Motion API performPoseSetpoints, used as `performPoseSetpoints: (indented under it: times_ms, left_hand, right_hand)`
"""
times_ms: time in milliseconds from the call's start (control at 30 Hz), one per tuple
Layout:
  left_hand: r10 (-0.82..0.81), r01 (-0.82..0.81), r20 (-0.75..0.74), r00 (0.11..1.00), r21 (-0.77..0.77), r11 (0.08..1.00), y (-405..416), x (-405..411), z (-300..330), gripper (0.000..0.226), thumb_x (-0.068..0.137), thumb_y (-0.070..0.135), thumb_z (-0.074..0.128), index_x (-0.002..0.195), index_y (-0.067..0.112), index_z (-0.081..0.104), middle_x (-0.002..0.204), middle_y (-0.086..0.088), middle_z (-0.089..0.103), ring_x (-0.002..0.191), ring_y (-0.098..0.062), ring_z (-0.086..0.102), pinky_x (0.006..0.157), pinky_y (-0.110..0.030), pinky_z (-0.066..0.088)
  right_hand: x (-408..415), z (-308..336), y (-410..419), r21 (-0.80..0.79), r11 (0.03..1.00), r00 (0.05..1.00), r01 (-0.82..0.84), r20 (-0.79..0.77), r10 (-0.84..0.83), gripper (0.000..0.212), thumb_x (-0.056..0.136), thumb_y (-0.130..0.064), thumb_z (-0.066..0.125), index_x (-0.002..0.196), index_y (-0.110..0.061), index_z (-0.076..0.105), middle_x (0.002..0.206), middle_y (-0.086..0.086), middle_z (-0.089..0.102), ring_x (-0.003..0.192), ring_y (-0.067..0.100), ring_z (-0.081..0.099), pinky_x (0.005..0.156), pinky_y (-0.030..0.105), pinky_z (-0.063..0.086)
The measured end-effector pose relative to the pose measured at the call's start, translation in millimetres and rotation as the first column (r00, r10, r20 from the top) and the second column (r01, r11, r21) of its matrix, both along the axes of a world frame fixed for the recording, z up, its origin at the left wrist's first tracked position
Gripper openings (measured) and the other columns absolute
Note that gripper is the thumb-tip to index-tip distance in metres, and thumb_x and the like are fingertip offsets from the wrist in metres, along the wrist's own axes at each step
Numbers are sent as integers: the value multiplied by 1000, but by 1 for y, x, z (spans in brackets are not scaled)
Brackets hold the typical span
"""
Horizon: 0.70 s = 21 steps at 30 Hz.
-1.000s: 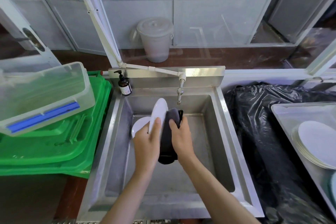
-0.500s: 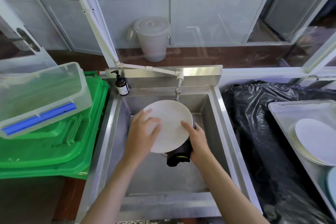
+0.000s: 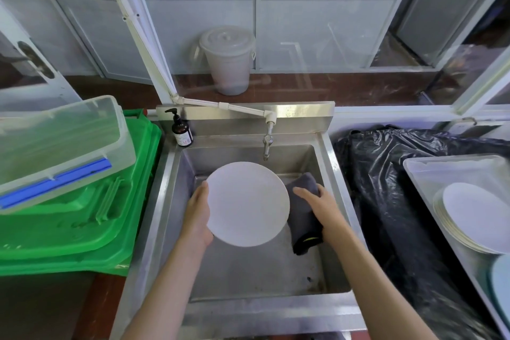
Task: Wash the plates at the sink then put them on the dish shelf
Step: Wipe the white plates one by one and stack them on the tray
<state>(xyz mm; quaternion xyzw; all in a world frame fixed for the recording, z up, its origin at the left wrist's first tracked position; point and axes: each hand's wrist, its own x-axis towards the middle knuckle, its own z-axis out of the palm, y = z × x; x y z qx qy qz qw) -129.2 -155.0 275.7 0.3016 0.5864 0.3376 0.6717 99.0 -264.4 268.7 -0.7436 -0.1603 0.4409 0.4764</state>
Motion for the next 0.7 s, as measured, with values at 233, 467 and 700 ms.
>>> performPoseSetpoints:
  times_ms: [233,467,700]
  left_hand:
    - [-59,67,-80,995,101,993,-3,2,4,26,104,43,56,101,21,70,105,-7,70,96,-29,64,84,-42,52]
    - [-131,136,-51,990,138,981,-5,11,7,33,94,52,62,87,21,68,93,-9,65,90,-22,59,83,-43,48]
    - [44,-42,-10,999,153,987,9,3,8,28,102,42,60,90,18,68,96,-6,68,87,-24,61,79,-38,50]
  right_hand:
    - [5,30,37,280,949,854,-146,520,-22,34,89,-17,75,121,-23,65,102,-10,71,91,0,65,74,23,49]
    - [-19,-16,57,-47,651,205,-758,930,306,70,79,7,65,141,-28,63,154,-16,52,151,13,39,127,40,21]
    - [-36,-54,4,114,799,404,-590,899,170,53,86,-24,76,138,-30,67,147,-20,57,143,1,45,115,32,33]
